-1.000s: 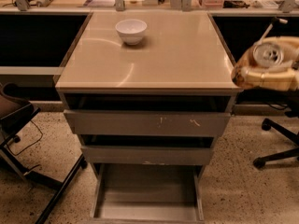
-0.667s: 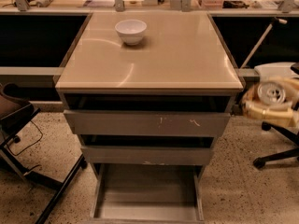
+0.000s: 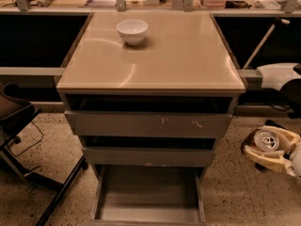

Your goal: Place orange can into bottom drawer

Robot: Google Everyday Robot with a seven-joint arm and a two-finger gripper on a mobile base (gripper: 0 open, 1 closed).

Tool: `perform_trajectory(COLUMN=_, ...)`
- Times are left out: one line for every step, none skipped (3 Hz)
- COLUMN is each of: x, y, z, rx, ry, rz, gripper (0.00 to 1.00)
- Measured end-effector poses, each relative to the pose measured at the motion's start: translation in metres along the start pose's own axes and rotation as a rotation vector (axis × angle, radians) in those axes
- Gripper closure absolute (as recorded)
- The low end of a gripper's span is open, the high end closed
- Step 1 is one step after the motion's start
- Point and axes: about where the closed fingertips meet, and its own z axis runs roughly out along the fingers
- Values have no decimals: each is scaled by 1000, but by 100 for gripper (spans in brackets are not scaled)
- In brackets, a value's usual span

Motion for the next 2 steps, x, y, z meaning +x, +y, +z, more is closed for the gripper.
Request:
perform_trajectory(x=0, y=0, z=0, rx=0, ry=0, rz=0, gripper=100)
perform_trajectory(x=41, y=39, z=19, rx=-24, ry=-11, rz=51, gripper=100)
